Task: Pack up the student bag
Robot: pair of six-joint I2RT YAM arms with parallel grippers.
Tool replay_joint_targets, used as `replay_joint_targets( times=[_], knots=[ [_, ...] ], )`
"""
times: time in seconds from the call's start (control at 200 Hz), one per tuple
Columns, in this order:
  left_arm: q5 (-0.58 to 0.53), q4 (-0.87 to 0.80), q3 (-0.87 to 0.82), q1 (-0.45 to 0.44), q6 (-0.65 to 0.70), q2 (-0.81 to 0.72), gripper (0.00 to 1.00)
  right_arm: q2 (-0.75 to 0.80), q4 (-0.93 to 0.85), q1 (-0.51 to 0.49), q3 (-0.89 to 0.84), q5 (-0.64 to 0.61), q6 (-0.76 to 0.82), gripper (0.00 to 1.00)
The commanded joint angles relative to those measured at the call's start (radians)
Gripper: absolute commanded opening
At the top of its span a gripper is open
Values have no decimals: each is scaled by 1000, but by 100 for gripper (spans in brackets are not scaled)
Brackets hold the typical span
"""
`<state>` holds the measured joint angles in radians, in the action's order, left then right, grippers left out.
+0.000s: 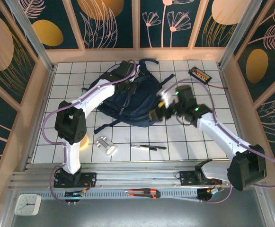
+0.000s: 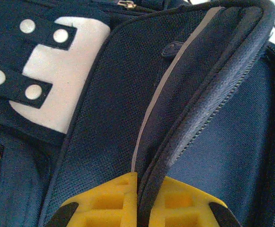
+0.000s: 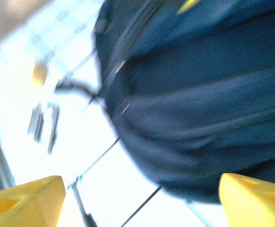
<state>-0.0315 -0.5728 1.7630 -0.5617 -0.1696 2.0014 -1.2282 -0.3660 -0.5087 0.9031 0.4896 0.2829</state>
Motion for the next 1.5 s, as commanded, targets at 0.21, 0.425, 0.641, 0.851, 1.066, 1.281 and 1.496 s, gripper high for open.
replay_joint_targets(
  times=[0.21,0.425,0.641,0.851,1.066,1.281,1.496],
  knots=[
    [-6,28,-37,16,51,-65,0,-72,-89,-114,-179,-208,562,59],
    [28,39,-48,18,57,-72,0,-109,-117,-114,-206,-209,616,53],
    [12,70,-79,21,60,-98,0,-72,-138,-146,-252,-212,613,54],
    [5,70,-86,23,66,-98,0,-96,-116,-191,-278,-254,600,54],
    [19,72,-85,26,58,-97,0,-131,-94,-206,-283,-286,590,55],
    [19,75,-107,30,54,-116,0,-165,-70,-223,-288,-316,574,54],
    [29,76,-123,31,51,-125,0,-223,-52,-237,-267,-335,547,49]
  ],
)
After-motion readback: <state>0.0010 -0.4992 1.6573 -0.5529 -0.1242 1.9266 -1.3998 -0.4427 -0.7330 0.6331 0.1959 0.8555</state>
